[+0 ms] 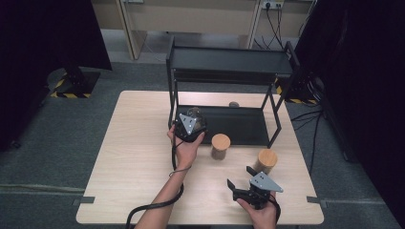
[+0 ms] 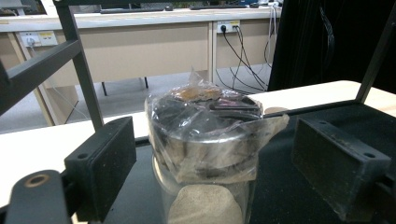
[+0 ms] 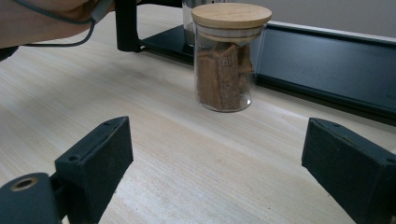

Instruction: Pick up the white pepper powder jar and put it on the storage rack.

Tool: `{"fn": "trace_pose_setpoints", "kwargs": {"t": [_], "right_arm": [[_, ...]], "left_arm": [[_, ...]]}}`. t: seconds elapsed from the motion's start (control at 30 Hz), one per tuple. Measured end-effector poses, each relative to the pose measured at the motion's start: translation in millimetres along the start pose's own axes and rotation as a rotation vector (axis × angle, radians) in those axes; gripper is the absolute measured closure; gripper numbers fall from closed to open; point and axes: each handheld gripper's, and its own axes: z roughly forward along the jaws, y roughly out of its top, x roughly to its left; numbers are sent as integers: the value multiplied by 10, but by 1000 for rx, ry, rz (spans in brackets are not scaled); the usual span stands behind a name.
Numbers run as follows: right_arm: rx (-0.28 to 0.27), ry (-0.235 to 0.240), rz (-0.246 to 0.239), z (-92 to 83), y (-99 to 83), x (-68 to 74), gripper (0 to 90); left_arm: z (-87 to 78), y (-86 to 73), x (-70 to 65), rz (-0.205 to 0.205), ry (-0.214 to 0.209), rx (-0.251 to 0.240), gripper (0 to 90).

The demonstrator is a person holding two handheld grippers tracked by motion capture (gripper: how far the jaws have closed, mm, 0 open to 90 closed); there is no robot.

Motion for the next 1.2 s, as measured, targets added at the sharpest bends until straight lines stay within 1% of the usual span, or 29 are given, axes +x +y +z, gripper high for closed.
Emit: {"fn": "trace_pose_setpoints", "kwargs": {"t": [0.17,0.3,0.43,0.77,1.2], "right_arm": [[1,1,-2,1,0,2,92],[2,0,-3,1,1,3,92],[1,0,-3,1,0,3,93],[2,0,-4,1,1,4,92],[3,0,-5,2,1,5,92]], "left_arm": [[-35,-9,-13,11,7,-5,127],[-66,-6,-23,14,-3,-9,127],[-86,-7,-28,7,-12,-18,126],[-161,-24,-49,7,-26,-19,123],[-263,-70,-93,22,-36,-24,122]]}}
